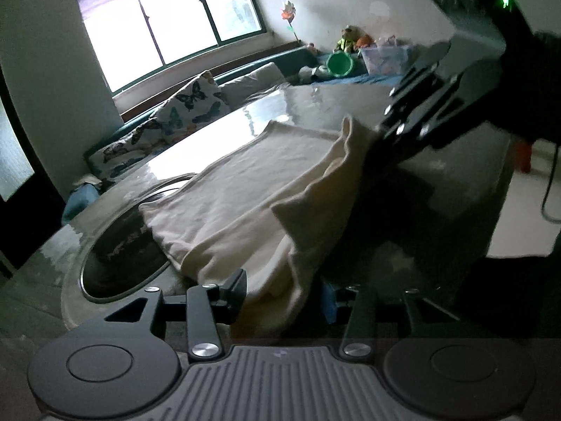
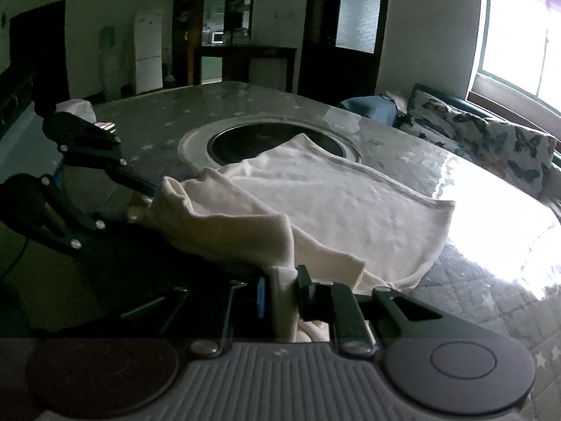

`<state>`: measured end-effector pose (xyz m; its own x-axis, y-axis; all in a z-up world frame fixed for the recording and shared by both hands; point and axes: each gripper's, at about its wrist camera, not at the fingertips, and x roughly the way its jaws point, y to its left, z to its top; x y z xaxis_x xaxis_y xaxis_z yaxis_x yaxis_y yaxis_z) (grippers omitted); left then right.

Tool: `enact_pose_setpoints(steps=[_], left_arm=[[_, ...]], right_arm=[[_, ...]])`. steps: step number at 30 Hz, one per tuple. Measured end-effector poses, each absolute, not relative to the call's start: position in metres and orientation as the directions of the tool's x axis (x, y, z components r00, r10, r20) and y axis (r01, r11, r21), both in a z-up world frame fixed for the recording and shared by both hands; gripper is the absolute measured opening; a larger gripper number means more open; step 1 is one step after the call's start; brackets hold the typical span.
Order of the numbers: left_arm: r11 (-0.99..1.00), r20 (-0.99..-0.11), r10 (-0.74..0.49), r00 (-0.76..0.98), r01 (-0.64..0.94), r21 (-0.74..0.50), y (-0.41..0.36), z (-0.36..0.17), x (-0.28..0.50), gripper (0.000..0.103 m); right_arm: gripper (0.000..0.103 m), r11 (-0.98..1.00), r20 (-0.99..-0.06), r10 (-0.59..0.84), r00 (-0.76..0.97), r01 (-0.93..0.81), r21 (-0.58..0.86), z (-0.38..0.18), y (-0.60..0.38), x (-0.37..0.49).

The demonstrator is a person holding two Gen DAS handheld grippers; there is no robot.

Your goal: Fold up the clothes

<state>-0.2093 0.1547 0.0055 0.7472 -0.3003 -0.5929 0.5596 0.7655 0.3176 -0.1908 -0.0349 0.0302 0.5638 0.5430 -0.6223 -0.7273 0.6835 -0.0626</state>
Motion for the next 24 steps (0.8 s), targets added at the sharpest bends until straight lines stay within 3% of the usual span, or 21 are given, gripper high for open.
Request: enact_pose_setpoints(steps=[2, 3, 7, 15, 24], left_arm=[[0.755, -0.595, -0.288, 0.750, 0.560, 0.342, 0.154, 0.001, -0.208, 0.043], [0.749, -0.595, -0.281, 0.753, 0.560, 0.355, 0.154, -0.001, -0.208, 0.032], [0.763, -0.598, -0.277, 0.752, 0.550, 0.339, 0.158, 0.000, -0.207, 0.013], [0.776, -0.584, -0.295, 0.757, 0.546, 0.316, 0.163, 0.021, -0.233, 0.011], [0.744, -0.586, -0.393, 0.708, 0.620, 0.250, 0.171, 0.059, -0.297, 0.011]], right_arm=[[0.014, 0.687, -0.621, 0.542, 0.566, -0.724, -0.060, 0.031, -0.035, -0.192], [0.014, 0.687, -0.621, 0.542, 0.566, -0.724, -0.060, 0.031, -0.035, -0.192], [0.010, 0.684, -0.615, 0.548, 0.567, -0.727, -0.060, 0.031, -0.035, -0.196], [0.009, 0.651, -0.593, 0.587, 0.551, -0.757, -0.059, 0.045, -0.043, -0.223], [0.009, 0.590, -0.642, 0.629, 0.439, -0.807, 0.025, 0.077, -0.066, -0.275]])
